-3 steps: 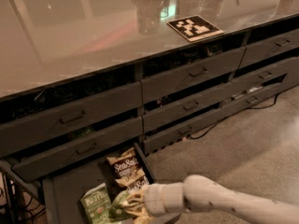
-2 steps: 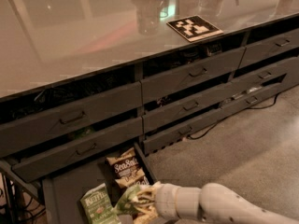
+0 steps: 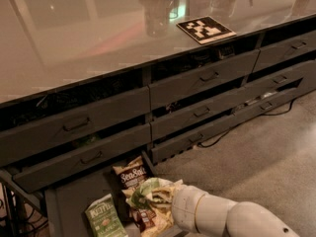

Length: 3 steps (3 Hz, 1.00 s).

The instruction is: Pick green jalapeno chip bag from bottom drawer and place on counter

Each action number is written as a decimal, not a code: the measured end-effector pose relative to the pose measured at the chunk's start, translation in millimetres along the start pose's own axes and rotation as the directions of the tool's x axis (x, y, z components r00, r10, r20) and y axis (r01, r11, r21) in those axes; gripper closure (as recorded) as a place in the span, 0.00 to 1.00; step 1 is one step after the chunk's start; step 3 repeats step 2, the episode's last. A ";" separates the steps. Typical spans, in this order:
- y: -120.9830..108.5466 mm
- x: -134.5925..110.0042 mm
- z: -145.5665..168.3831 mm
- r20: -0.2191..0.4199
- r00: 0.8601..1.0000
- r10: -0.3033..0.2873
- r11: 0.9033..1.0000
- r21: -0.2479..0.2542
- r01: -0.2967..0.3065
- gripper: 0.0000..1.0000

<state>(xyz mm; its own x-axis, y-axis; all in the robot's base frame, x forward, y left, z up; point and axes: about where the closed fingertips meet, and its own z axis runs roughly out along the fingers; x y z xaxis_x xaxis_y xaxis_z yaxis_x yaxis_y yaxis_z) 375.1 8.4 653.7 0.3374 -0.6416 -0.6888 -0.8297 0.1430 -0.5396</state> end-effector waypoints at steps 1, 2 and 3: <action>-33.7 -22.8 -15.0 -0.033 0.999 -0.033 0.997 0.065 0.035 1.00; -34.7 -24.1 -15.5 -0.035 0.999 -0.037 0.997 0.065 0.040 1.00; -34.7 -24.1 -15.5 -0.035 0.999 -0.037 0.997 0.065 0.040 1.00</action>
Offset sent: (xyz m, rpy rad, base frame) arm 0.0121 -0.0015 0.0370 -0.0173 -0.0564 -0.0417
